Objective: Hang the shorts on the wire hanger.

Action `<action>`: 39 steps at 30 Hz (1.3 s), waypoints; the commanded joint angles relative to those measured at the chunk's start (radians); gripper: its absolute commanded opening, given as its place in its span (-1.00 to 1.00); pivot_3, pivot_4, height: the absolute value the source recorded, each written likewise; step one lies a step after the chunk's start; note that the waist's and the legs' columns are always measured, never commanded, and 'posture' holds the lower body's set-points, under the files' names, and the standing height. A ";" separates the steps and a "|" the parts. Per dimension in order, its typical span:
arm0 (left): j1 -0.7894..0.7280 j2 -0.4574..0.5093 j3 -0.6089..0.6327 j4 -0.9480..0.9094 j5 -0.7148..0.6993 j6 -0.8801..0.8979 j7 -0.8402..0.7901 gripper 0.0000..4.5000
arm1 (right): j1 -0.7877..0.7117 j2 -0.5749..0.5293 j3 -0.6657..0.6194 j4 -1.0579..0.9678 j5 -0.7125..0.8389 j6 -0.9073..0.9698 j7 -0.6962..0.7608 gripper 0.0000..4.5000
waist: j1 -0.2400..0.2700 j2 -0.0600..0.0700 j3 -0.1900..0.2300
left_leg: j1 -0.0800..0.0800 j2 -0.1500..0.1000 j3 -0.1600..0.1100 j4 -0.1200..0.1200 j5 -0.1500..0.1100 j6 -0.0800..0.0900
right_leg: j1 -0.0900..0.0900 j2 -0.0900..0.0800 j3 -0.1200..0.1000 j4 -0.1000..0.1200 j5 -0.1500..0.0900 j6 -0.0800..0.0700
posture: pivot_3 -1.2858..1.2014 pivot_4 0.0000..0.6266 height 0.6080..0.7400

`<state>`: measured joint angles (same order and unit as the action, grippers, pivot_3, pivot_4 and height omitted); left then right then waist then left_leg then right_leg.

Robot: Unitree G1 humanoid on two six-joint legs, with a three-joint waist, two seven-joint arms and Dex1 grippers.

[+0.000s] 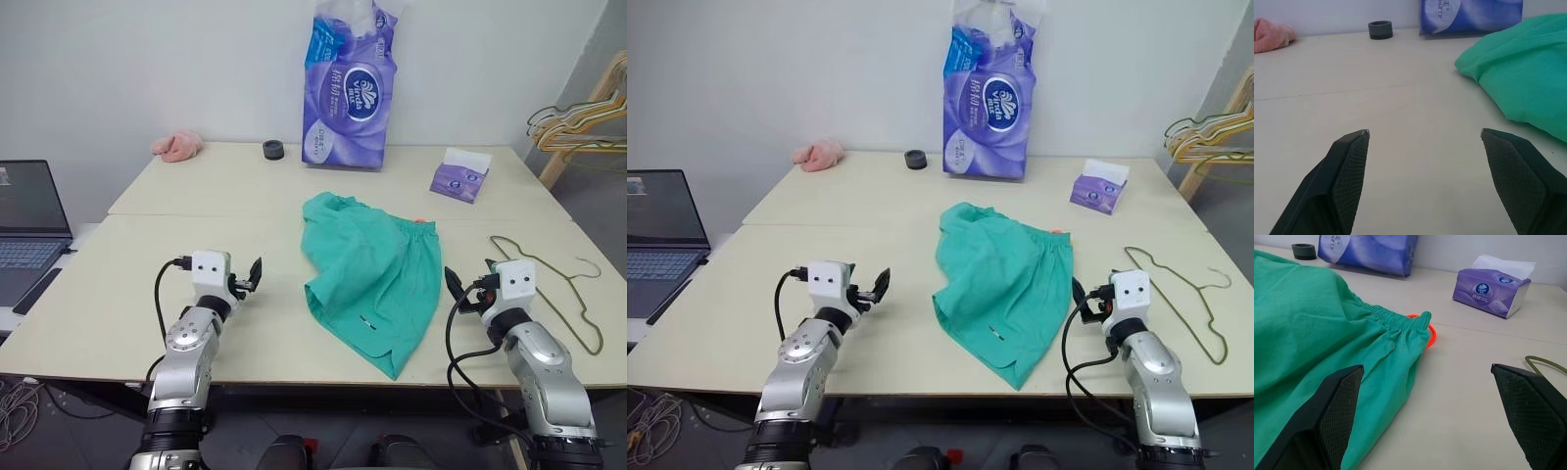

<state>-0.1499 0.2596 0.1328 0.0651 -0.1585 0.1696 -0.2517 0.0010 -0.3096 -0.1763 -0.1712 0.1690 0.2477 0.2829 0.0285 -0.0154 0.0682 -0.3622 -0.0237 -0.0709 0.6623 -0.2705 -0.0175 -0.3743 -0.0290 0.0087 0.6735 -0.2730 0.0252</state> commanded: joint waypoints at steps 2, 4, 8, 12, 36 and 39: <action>-0.012 0.006 -0.003 -0.046 0.003 -0.011 -0.006 0.72 | -0.020 -0.006 -0.009 -0.047 0.007 -0.008 -0.002 0.98 | 0.000 0.000 0.000 | 0.000 0.000 0.000 0.000 0.000 0.000 | 0.000 0.000 0.000 0.000 0.000 0.000 | 0.11 -0.98 1.00; -0.011 0.006 -0.002 -0.046 0.008 -0.004 0.002 0.72 | -0.019 -0.007 -0.007 -0.047 0.006 -0.008 -0.001 0.98 | 0.000 0.000 0.000 | 0.000 0.000 0.000 0.000 0.000 0.000 | 0.000 0.000 0.000 0.000 0.000 0.000 | 0.11 -0.97 1.00; -0.013 0.008 0.004 -0.038 0.006 -0.005 0.010 0.72 | -0.017 -0.008 -0.001 -0.050 0.005 -0.012 0.005 0.98 | 0.000 0.000 0.000 | 0.000 0.000 0.000 0.000 0.000 0.000 | 0.000 0.000 0.000 0.000 0.000 0.000 | 0.11 -0.97 1.00; -0.018 0.013 0.022 -0.036 -0.020 -0.009 -0.008 0.72 | -0.014 -0.009 0.000 -0.054 0.006 -0.014 0.010 0.98 | 0.000 0.000 0.000 | 0.000 0.000 0.000 0.000 0.000 0.000 | 0.000 0.000 0.000 0.000 0.000 0.000 | 0.11 -0.96 1.00; -0.192 0.291 -0.334 -0.383 -0.439 0.561 -0.698 0.99 | 0.287 -0.337 -0.206 -0.247 0.317 0.226 0.414 1.00 | -0.033 0.003 0.004 | -0.001 0.001 0.008 -0.002 -0.002 0.002 | 0.001 0.001 0.007 -0.012 0.001 0.003 | -0.01 -0.89 1.00; -0.217 0.320 -0.439 -0.363 -0.409 0.613 -0.756 0.99 | 0.359 -0.378 -0.243 -0.295 0.382 0.296 0.460 1.00 | -0.044 0.002 0.005 | -0.001 0.002 0.010 -0.002 -0.002 0.003 | 0.001 0.003 0.008 -0.012 0.000 0.002 | -0.03 -0.88 1.00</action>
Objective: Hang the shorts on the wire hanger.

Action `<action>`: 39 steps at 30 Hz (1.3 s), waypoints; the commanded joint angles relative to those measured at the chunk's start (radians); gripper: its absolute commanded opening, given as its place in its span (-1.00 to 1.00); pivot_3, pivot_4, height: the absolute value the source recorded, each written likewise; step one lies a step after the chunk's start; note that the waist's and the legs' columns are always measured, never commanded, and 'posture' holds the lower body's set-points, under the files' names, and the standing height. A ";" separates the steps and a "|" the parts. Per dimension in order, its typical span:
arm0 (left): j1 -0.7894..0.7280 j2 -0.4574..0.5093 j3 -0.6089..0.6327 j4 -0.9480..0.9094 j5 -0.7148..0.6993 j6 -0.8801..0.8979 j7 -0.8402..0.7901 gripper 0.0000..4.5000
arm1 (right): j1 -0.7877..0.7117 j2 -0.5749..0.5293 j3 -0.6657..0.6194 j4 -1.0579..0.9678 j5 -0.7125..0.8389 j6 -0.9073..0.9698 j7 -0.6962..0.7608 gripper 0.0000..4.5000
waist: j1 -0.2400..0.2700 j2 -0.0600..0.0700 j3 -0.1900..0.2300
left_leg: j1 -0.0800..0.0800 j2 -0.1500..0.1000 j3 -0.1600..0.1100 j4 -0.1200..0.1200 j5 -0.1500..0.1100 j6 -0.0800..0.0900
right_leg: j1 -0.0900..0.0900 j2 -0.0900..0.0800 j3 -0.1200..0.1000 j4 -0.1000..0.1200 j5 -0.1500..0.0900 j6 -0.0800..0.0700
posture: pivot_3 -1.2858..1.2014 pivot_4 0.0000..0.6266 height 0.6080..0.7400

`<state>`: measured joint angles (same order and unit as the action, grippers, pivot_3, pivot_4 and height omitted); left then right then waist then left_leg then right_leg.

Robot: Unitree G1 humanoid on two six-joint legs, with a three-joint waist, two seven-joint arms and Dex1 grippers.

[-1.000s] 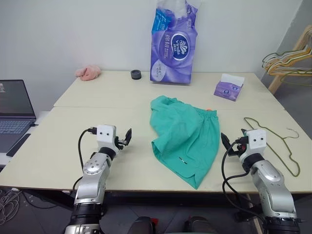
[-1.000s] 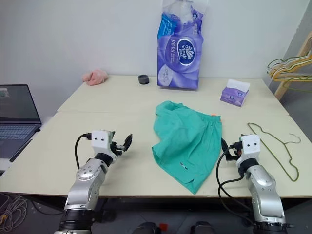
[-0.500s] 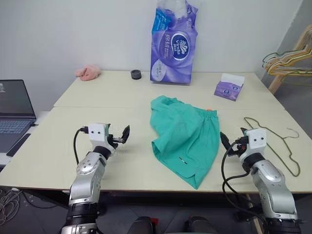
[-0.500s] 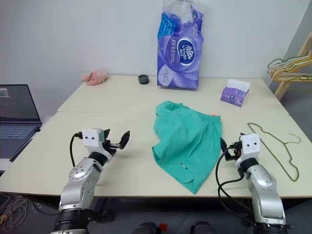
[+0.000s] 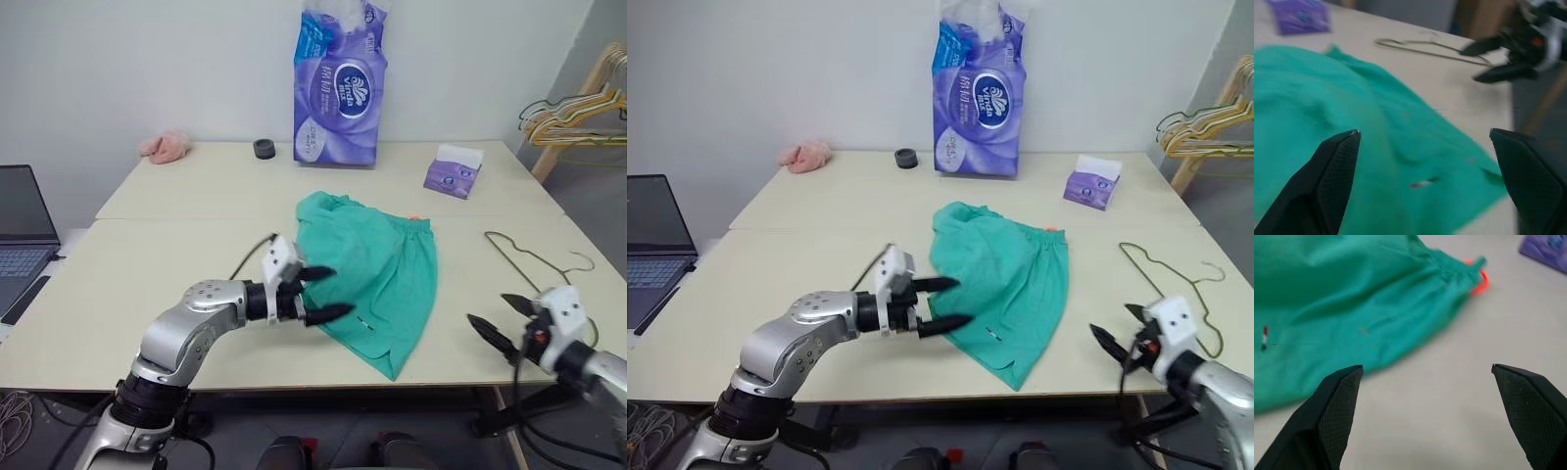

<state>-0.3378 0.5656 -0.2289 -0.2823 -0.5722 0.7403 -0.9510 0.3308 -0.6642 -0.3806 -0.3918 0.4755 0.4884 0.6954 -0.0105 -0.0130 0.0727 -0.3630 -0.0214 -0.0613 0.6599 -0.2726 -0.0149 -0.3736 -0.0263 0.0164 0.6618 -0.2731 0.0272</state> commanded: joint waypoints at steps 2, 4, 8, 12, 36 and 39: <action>-0.052 0.002 -0.139 0.040 0.056 0.056 -0.049 0.99 | 0.055 -0.031 -0.054 -0.091 0.092 0.069 0.055 1.00 | -0.018 0.000 0.002 | 0.000 0.001 0.000 0.000 0.000 0.000 | 0.000 0.002 0.001 0.000 -0.001 -0.002 | -0.04 -0.88 1.00; -0.072 -0.028 -0.170 0.105 0.093 0.059 -0.022 0.99 | 0.073 -0.031 -0.054 -0.100 0.087 0.065 0.059 1.00 | -0.025 0.000 0.002 | 0.000 0.002 -0.001 0.000 0.000 0.000 | 0.000 0.004 0.001 0.001 -0.001 -0.003 | -0.04 -0.87 1.00; -0.097 -0.092 -0.209 0.186 0.145 0.049 0.000 0.99 | 0.103 -0.024 -0.020 -0.110 0.058 0.041 0.066 1.00 | -0.027 0.000 0.004 | 0.000 0.001 0.000 0.000 0.000 0.000 | 0.000 0.005 0.002 0.000 -0.001 -0.001 | -0.05 -0.87 1.00; -0.100 -0.134 -0.252 0.224 0.192 0.031 0.000 0.99 | 0.105 -0.018 0.008 -0.118 0.042 0.025 0.065 1.00 | -0.026 0.000 0.005 | -0.001 0.001 0.000 0.000 -0.001 0.000 | 0.000 0.004 0.002 -0.002 0.001 0.001 | -0.06 -0.86 1.00; -0.108 -0.141 -0.188 0.331 0.311 -0.144 -0.040 -0.91 | -0.086 -0.054 0.140 -0.138 -0.112 -0.027 -0.015 1.00 | -0.033 0.000 0.006 | 0.000 0.001 0.001 0.000 -0.001 -0.001 | 0.000 0.004 0.004 -0.003 0.001 0.003 | -0.05 -0.83 1.00; -0.170 -0.077 -0.041 0.328 0.240 -0.142 -0.067 -0.99 | -0.184 -0.083 0.219 -0.034 -0.264 -0.166 -0.035 1.00 | -0.043 -0.003 0.015 | -0.001 0.002 0.002 0.000 -0.001 -0.001 | -0.001 0.004 0.004 -0.002 0.000 0.001 | -0.04 -0.83 1.00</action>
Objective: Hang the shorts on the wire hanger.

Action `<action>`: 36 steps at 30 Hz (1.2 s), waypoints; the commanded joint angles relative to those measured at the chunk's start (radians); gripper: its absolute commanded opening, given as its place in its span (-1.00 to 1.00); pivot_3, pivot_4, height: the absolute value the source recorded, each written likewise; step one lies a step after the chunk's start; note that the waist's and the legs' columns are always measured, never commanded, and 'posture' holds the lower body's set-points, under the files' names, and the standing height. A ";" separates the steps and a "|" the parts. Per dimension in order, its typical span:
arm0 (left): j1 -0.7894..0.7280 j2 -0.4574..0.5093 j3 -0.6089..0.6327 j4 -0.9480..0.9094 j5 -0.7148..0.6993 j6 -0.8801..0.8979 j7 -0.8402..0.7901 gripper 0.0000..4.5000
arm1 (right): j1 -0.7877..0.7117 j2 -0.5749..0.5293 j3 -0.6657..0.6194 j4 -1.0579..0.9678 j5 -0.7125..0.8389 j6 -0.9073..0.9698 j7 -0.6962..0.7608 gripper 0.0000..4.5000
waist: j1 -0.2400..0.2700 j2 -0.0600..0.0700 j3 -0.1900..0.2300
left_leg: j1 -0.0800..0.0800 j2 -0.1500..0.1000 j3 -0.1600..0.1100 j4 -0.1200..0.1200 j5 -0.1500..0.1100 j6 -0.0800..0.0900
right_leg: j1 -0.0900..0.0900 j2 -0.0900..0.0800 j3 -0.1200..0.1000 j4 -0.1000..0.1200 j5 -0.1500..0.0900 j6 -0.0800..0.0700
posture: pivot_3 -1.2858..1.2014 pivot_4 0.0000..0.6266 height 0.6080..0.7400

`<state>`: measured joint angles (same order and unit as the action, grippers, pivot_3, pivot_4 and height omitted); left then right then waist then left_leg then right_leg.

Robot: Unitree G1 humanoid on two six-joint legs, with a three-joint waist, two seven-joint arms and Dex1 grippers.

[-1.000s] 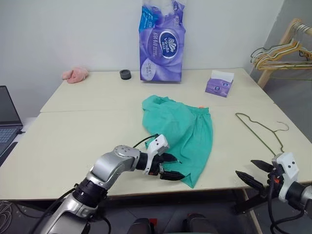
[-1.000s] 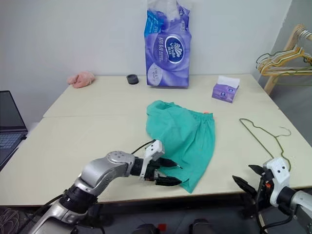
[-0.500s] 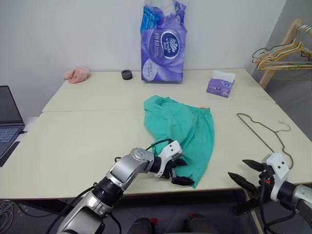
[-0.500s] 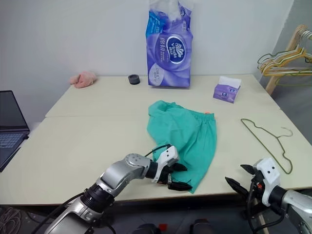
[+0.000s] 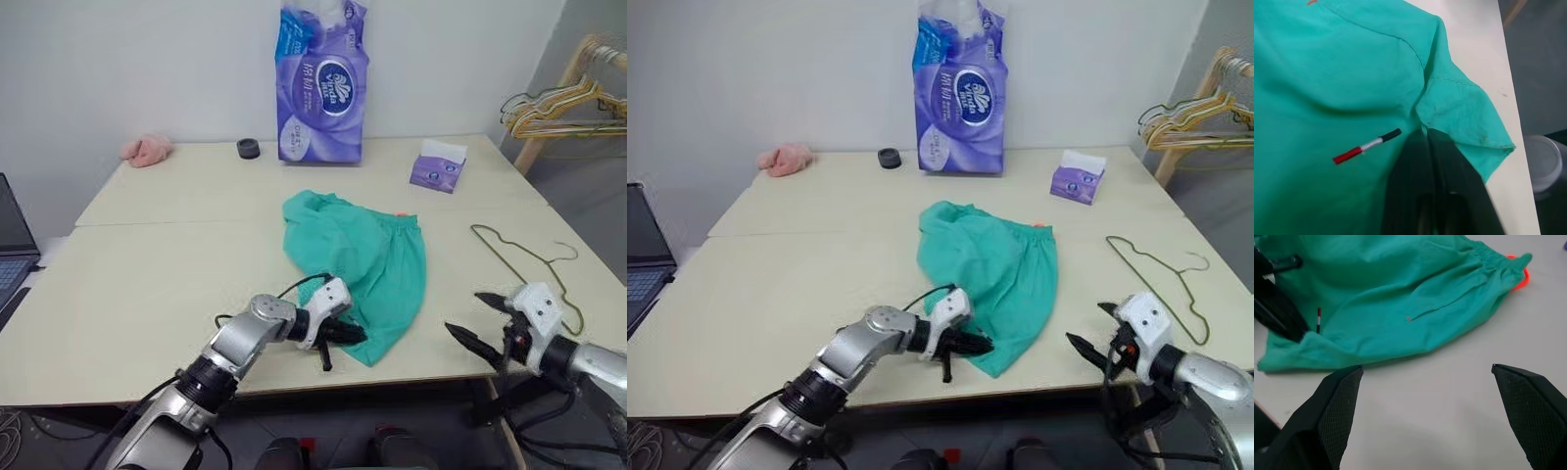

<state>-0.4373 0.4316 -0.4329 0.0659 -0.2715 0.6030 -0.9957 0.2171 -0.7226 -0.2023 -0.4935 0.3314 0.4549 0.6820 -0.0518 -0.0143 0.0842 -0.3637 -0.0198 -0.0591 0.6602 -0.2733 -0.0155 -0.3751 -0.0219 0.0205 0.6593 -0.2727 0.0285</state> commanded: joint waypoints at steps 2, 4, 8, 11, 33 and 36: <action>-0.101 0.087 0.230 -0.009 -0.098 0.017 -0.033 -0.99 | -0.120 -0.026 0.076 0.136 -0.168 -0.195 -0.020 1.00 | -0.002 -0.004 0.008 | 0.000 0.000 0.000 0.000 0.000 0.000 | -0.001 0.000 -0.001 0.001 0.000 0.000 | -0.04 -0.83 1.00; -0.121 0.134 0.296 0.001 -0.128 0.029 -0.057 -0.99 | -0.183 -0.036 0.131 0.222 -0.237 -0.277 -0.008 1.00 | -0.003 -0.003 0.009 | -0.001 0.000 0.000 0.000 0.000 0.000 | -0.001 0.000 -0.001 0.000 0.001 0.002 | -0.03 -0.83 1.00; -0.117 0.208 0.388 -0.003 -0.183 0.074 -0.097 -0.99 | -0.335 -0.017 0.226 0.408 -0.330 -0.419 0.005 1.00 | -0.003 -0.002 0.010 | -0.002 -0.001 0.001 -0.001 -0.001 -0.001 | -0.002 -0.001 0.001 0.000 -0.001 0.004 | -0.02 -0.84 1.00; -0.069 0.260 0.428 -0.037 -0.217 0.101 -0.120 -0.99 | -0.479 0.007 0.319 0.604 -0.428 -0.549 -0.005 1.00 | -0.006 -0.001 0.012 | -0.002 -0.001 0.003 -0.001 -0.002 -0.002 | -0.004 -0.001 0.004 0.001 0.000 0.004 | -0.01 -0.86 1.00; -0.002 0.397 0.567 -0.094 -0.292 0.179 -0.092 -0.99 | -1.174 0.173 0.774 1.538 -1.027 -1.291 -0.344 1.00 | -0.003 -0.005 0.013 | -0.003 -0.002 0.011 -0.001 -0.002 -0.003 | -0.012 -0.001 0.018 0.008 0.004 0.000 | 0.05 -0.92 1.00; 0.004 0.403 0.564 -0.092 -0.290 0.177 -0.093 -1.00 | -1.194 0.191 0.784 1.566 -1.048 -1.285 -0.377 0.83 | -0.006 -0.006 0.013 | -0.002 -0.002 0.011 0.000 -0.002 -0.003 | -0.012 -0.001 0.019 0.011 0.004 0.000 | 0.05 -0.92 1.00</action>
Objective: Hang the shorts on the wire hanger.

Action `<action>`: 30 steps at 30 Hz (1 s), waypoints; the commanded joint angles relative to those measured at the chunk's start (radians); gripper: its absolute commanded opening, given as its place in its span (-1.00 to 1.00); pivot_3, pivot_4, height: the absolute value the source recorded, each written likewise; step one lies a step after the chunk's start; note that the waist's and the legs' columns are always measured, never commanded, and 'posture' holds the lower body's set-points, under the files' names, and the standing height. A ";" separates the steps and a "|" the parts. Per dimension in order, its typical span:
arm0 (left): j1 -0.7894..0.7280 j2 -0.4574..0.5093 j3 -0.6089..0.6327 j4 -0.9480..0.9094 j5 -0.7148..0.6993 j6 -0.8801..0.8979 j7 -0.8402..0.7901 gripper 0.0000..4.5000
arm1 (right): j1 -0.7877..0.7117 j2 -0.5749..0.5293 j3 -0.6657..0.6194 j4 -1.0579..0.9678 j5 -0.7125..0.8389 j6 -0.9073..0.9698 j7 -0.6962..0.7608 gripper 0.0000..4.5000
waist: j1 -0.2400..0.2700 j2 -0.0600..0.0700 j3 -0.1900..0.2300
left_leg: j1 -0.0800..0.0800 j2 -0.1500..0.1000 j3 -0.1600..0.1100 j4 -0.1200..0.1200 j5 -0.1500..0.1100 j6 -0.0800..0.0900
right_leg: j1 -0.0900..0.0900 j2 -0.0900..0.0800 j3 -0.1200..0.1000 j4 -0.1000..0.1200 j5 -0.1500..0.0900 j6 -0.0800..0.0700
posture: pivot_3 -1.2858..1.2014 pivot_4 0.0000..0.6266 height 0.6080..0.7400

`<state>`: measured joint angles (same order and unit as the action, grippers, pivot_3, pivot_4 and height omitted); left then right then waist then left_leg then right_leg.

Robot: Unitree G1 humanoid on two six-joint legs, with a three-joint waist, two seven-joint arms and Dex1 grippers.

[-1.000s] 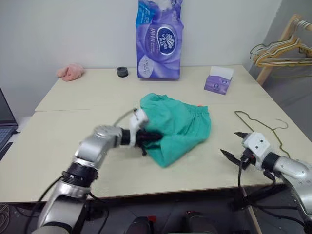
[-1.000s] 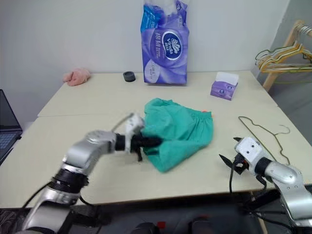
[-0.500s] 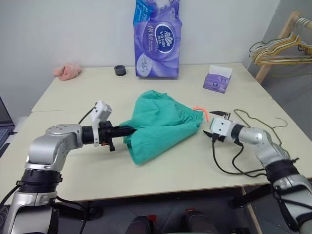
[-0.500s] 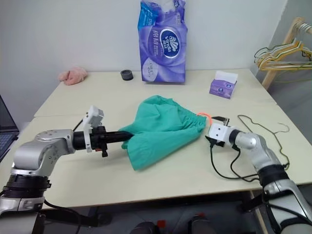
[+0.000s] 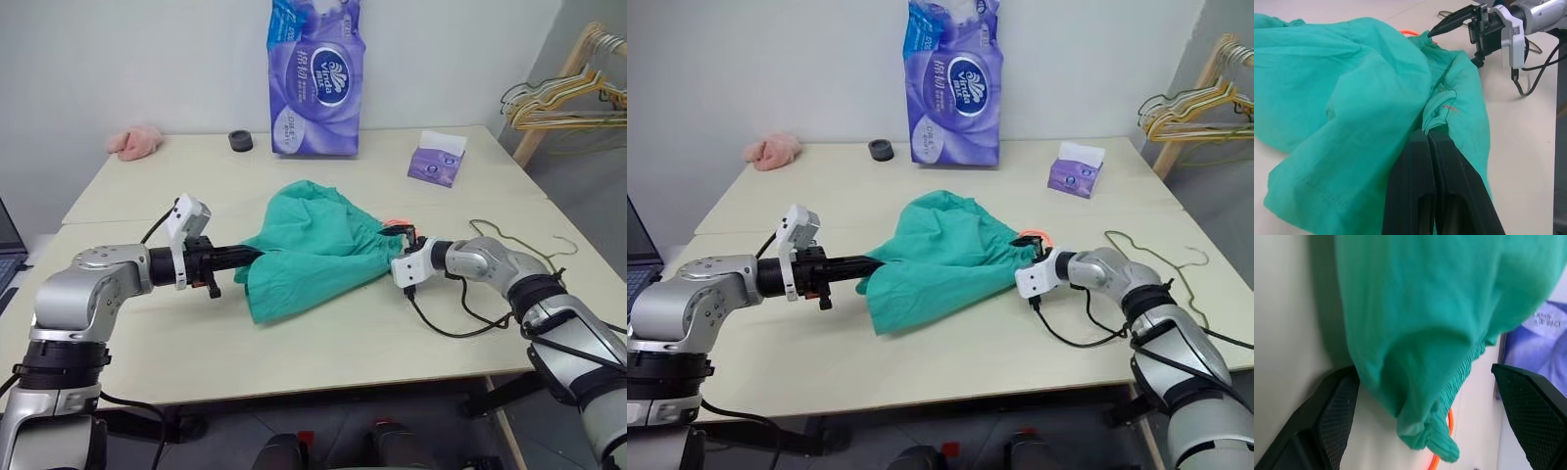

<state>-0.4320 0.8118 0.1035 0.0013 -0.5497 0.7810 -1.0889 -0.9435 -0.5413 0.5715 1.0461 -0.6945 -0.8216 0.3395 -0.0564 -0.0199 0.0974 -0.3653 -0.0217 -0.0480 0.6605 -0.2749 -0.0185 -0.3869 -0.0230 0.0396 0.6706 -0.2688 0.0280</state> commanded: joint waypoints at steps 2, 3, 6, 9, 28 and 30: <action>-0.001 0.025 0.027 -0.024 -0.010 -0.003 0.000 -1.00 | -0.041 0.020 0.010 0.042 -0.021 -0.001 -0.035 0.59 | -0.001 0.000 0.000 | 0.001 0.000 0.001 0.001 0.000 0.000 | -0.001 0.000 0.001 0.004 0.000 0.000 | 0.05 -0.92 1.00; -0.001 0.026 0.024 -0.018 -0.006 -0.007 0.000 -1.00 | -0.043 0.024 0.009 0.049 -0.019 0.006 -0.028 0.45 | -0.001 0.000 0.000 | 0.001 0.000 0.001 0.001 0.000 0.000 | -0.001 0.000 0.001 0.005 0.000 0.000 | 0.05 -0.92 1.00; 0.002 0.035 0.011 0.009 0.015 -0.031 -0.009 -1.00 | -0.043 0.020 -0.013 0.057 0.006 0.042 0.015 -0.04 | -0.001 0.000 0.000 | 0.002 0.000 0.001 0.001 0.001 -0.001 | -0.001 0.000 0.001 0.009 -0.001 -0.001 | 0.04 -0.91 1.00; 0.009 0.043 0.001 0.023 0.031 -0.048 -0.022 -1.00 | -0.030 -0.006 -0.045 0.030 0.054 0.051 0.074 -0.49 | -0.002 0.000 0.000 | 0.002 0.000 0.000 0.001 0.001 -0.001 | -0.002 0.001 0.000 0.010 0.000 -0.002 | 0.04 -0.90 1.00; -0.138 0.168 -0.179 0.123 0.171 -0.280 -0.362 -1.00 | 0.392 -0.474 -0.433 -1.506 1.147 1.430 0.936 -0.98 | 0.012 0.001 0.004 | 0.001 0.002 -0.002 0.002 0.000 0.000 | -0.001 0.000 -0.003 0.008 -0.005 0.003 | -0.01 -0.81 1.00; -0.203 0.124 -0.212 0.208 0.209 -0.307 -0.355 -1.00 | 0.338 -0.437 -0.408 -1.447 1.130 1.468 0.906 -0.98 | 0.007 0.001 0.004 | 0.002 0.002 -0.001 0.002 0.000 0.000 | -0.001 0.001 -0.003 0.008 -0.005 0.003 | -0.01 -0.80 1.00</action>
<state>-0.5994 0.9617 -0.1017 0.1551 -0.3539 0.4912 -1.4465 -0.5669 -1.0004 0.1695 -0.4292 0.4261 0.6002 1.2652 -0.0497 -0.0188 0.1010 -0.3623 -0.0193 -0.0490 0.6626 -0.2745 -0.0185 -0.3870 -0.0219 0.0367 0.6785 -0.2740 0.0305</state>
